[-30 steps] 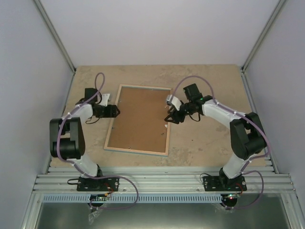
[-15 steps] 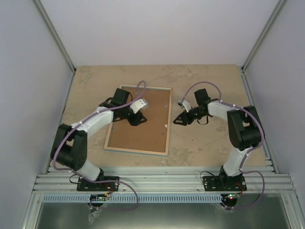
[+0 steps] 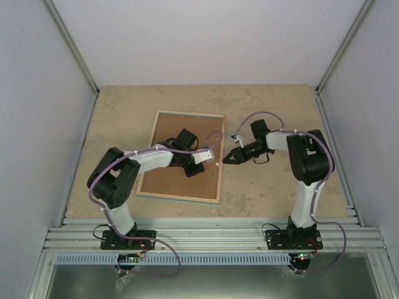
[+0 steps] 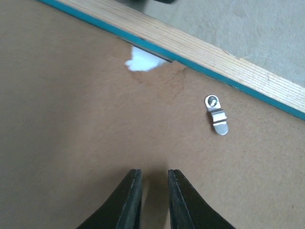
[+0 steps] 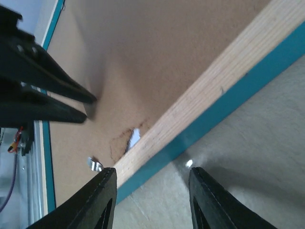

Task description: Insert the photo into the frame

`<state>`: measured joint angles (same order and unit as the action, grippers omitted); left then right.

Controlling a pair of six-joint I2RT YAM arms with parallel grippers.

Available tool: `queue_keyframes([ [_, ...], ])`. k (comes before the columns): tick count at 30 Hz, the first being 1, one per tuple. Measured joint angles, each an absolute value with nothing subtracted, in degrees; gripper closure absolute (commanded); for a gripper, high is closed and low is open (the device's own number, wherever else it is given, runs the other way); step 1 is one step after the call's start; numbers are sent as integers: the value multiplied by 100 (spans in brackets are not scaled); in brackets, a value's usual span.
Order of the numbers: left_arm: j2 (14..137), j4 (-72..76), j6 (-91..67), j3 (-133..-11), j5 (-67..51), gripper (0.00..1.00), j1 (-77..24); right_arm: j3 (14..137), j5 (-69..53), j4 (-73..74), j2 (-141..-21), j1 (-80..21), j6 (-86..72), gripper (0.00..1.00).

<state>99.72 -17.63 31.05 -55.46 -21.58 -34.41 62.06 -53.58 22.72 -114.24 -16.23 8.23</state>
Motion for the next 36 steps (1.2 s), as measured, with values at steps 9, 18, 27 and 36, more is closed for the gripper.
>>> queue_keyframes([
  [9,10333,-1586,3306,-5789,-1745,86,-3977,6407,-5826,2178,-11756,-1621,532,57],
  [18,10348,-1409,3586,-5787,-1262,87,-4589,6401,-5889,1990,-11874,-1608,294,69],
  [27,10455,-1380,3599,-5922,-880,92,-4825,6383,-6128,1796,-12064,-1511,110,81],
  [36,10447,-1409,3288,-5933,-718,86,-4873,6254,-6289,1647,-12031,-1468,-36,88],
])
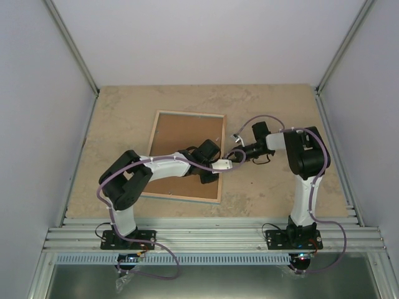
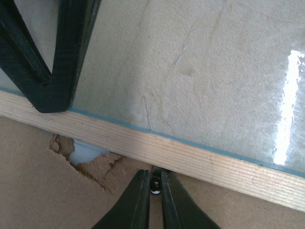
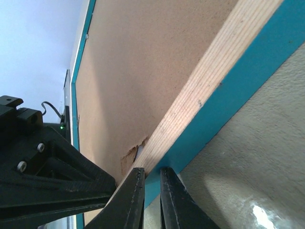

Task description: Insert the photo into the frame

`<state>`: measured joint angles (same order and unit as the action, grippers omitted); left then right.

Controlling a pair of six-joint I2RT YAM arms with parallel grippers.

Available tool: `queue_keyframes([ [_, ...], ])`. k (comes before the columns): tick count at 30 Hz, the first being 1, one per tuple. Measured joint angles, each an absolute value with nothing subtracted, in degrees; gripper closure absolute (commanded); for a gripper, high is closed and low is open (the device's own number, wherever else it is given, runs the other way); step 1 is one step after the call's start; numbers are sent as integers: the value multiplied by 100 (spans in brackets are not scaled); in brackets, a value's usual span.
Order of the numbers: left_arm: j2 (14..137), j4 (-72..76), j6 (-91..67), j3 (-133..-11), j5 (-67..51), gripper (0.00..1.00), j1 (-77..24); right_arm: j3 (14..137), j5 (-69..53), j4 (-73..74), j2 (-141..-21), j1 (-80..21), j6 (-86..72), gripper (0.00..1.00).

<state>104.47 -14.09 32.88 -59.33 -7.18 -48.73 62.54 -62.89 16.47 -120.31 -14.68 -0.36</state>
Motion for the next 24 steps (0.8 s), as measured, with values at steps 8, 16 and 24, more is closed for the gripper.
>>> queue_keyframes([
  [8,10265,-1651,3052,-5961,-1184,71,-4163,6045,-6123,1354,-11837,-1520,-12,75],
  [16,10735,-1942,2995,-7417,-1400,72,-3352,5959,-5680,1153,-11448,-1511,-134,70],
  [24,11948,-2233,2845,-8565,-1498,72,-3284,6176,-5494,572,-11452,-1271,-663,68],
])
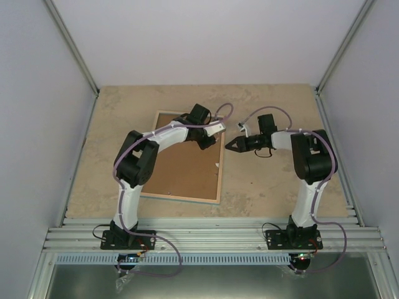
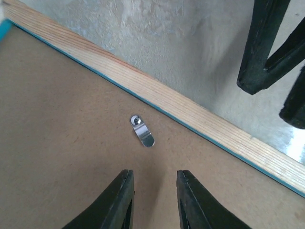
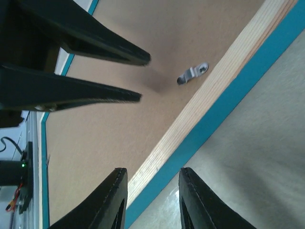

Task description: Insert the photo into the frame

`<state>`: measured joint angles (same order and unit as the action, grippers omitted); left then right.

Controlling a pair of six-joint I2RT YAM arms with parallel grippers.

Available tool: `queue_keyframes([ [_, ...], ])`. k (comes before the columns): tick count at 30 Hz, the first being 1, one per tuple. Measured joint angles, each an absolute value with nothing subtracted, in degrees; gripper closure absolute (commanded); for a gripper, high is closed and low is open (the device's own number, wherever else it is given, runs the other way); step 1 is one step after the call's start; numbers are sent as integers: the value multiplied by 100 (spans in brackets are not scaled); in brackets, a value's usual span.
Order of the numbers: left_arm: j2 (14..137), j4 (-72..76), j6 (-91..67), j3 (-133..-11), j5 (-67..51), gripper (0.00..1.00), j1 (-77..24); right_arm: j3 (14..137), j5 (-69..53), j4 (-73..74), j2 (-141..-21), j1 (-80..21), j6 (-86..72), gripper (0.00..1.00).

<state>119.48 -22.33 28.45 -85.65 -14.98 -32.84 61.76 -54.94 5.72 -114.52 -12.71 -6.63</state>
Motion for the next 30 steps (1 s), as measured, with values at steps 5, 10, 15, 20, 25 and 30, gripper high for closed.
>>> queue_keyframes([
  [5,12374,-2469,2801,-8989,-1503,77,-3284,6274,-5446,255,-11607,-1278,-985,69],
  [10,12438,-2558,2799,-9100,-1500,79,-3284,6305,-5417,1,-11813,-1278,-1249,69],
  [15,12532,-2585,2801,-9292,-1485,81,-3284,6307,-5415,-156,-11869,-1288,-1404,71],
  [20,12619,-2609,2799,-9389,-1398,82,-3284,6307,-5413,-211,-11874,-1295,-1481,72],
  [25,12820,-2628,2779,-9572,-1337,83,-3284,6307,-5415,-272,-11911,-1295,-1529,78],
  [30,12857,-2633,2757,-9629,-1339,84,-3284,6318,-5518,-364,-12140,-1282,-1634,81],
])
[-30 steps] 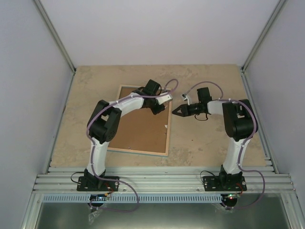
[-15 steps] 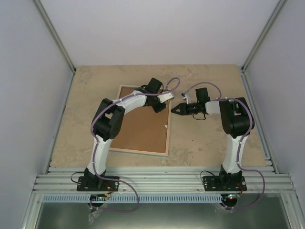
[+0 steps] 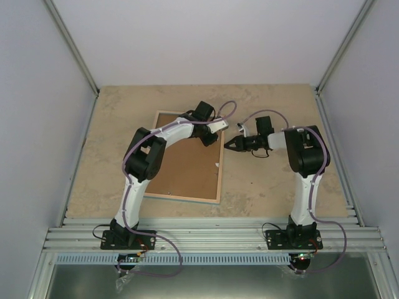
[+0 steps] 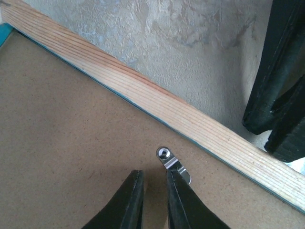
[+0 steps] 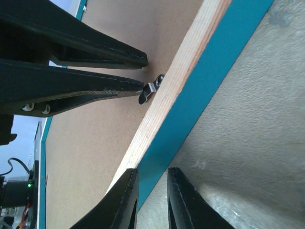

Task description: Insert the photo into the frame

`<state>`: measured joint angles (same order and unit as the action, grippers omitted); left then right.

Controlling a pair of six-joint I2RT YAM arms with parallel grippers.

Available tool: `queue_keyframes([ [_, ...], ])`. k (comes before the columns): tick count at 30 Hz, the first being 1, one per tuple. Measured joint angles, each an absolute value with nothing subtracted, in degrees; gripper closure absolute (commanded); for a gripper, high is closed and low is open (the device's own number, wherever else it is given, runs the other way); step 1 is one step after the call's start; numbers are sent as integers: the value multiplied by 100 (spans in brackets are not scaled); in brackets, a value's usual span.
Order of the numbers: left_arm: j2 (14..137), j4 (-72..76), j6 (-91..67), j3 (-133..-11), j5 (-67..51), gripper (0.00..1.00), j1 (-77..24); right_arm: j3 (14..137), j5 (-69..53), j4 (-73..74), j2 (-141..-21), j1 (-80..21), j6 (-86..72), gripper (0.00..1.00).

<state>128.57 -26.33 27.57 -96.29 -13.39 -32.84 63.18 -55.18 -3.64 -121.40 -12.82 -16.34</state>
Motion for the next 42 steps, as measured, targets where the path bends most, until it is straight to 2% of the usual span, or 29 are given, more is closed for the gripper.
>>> queue_keyframes([
  [22,12947,-2580,2364,-9714,-1389,92,-3457,6423,-5749,-541,-12285,-1280,-1890,84],
  [25,12899,-2438,2206,-9598,-1402,90,-3448,6423,-5754,-541,-12285,-1280,-1890,84],
  [31,12709,-2121,1968,-9273,-1658,78,-3334,6401,-5642,-534,-12239,-1302,-1767,80],
  [34,12560,-2145,2014,-9233,-1761,76,-3245,6320,-5470,-497,-12143,-1341,-1667,74],
  [37,12363,-2145,2086,-9233,-1817,72,-3148,6283,-5269,-408,-11990,-1369,-1531,58],
  [42,11937,-2110,2027,-9076,-1868,52,-2895,6287,-4781,-242,-11611,-1385,-1229,41],
])
